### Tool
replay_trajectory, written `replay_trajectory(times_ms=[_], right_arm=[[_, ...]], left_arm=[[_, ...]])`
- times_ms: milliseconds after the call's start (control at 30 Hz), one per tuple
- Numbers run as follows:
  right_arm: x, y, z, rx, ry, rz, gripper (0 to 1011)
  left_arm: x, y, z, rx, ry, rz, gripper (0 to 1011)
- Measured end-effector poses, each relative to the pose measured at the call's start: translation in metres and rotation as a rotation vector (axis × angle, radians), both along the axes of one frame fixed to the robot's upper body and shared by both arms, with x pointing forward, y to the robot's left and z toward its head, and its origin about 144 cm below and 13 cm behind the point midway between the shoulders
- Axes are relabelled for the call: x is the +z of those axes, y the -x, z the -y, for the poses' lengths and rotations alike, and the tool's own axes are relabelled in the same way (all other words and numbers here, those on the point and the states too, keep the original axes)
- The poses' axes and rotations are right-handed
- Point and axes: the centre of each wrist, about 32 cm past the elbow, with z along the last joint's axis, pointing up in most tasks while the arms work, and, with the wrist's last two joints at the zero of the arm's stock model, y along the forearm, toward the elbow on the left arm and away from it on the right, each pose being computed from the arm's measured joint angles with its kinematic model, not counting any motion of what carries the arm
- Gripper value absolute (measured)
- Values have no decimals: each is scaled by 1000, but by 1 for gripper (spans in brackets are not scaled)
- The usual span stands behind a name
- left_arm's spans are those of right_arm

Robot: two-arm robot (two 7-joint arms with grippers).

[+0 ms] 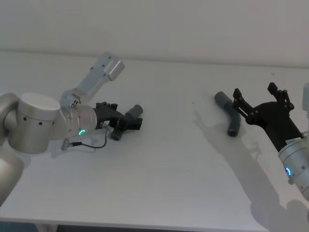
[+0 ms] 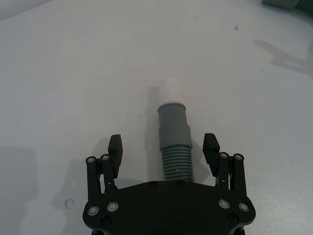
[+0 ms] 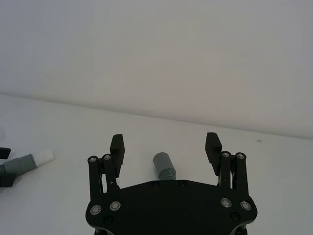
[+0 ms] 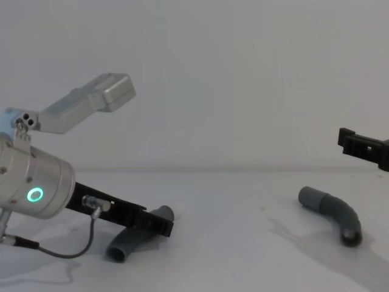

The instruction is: Use both hands to pick up one end of the pipe from the table, align the ends, and insert them.

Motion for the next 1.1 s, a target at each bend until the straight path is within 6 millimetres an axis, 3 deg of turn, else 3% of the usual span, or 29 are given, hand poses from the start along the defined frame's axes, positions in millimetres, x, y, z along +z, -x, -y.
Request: replay_trajectory(times_ms=[267,600,900,1000,1100], right_arm=[[0,0,0,0,0,0,1004],[0,0,0,0,0,0,1004],[0,0,0,0,0,0,1004],[0,0,0,0,0,0,1004],[0,0,0,0,0,0,1004]], left_arm=[[0,-2,3,-7,1,-7,994],[-1,-3,4,-11,1,-11,744],[-1,-3,5,-13,1,-13,424],[-1,-4,5,-13,1,-13,351],[-1,-4,5,-14,1,-13,351]])
